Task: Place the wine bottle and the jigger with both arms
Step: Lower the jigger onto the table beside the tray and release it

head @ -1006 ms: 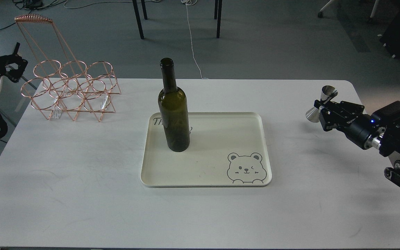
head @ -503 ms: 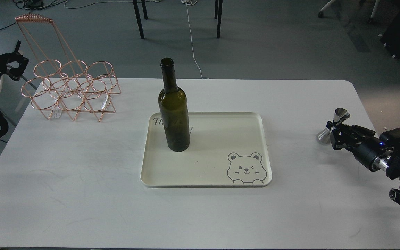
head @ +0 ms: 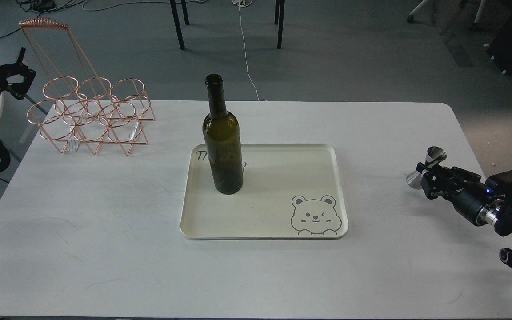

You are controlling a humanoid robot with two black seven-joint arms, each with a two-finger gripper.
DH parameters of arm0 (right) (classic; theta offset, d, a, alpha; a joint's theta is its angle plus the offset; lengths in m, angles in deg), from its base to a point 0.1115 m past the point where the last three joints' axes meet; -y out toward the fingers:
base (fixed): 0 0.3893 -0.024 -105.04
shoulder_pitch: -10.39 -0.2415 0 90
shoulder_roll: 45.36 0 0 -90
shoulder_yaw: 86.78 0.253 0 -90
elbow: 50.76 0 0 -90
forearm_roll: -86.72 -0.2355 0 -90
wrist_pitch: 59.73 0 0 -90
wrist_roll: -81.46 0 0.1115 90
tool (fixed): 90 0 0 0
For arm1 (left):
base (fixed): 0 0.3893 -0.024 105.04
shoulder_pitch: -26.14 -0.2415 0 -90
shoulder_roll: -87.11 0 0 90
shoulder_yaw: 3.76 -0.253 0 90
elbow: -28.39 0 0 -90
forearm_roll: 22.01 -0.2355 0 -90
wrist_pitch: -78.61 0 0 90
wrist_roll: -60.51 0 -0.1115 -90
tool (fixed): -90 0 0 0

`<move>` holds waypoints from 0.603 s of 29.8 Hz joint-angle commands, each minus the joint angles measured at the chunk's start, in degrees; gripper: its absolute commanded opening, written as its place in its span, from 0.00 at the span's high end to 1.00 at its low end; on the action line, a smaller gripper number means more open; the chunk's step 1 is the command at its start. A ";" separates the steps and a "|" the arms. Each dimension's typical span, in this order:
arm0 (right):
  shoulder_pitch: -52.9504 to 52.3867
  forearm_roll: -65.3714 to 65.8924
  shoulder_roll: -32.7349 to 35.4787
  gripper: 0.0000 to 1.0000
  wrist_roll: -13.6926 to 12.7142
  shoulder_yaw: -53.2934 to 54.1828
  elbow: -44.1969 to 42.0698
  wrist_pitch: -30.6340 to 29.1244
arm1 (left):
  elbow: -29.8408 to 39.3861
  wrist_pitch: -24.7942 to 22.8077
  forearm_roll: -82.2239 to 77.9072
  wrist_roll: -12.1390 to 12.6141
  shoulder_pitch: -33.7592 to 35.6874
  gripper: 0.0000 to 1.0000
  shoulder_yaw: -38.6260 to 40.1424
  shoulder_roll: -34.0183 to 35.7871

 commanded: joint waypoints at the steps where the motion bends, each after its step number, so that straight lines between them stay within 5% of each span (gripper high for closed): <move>1: 0.64 -0.09 2.74 0.38 -0.01 0.02 3.37 0.00 | 0.00 0.00 0.00 0.01 0.34 0.02 -0.01 -0.02; 5: 2.13 -0.18 8.54 0.19 -0.01 -0.06 10.57 0.00 | 0.00 0.00 0.00 0.01 0.52 0.02 -0.09 -0.02; 10: 3.81 -0.18 16.53 0.07 -0.01 0.55 18.66 0.00 | 0.09 0.00 -0.09 0.10 0.52 0.02 -0.09 0.15; 18: 0.22 -14.04 25.87 0.03 -0.01 6.35 27.46 0.00 | 9.21 0.00 -11.84 0.54 -0.62 0.02 -1.24 8.67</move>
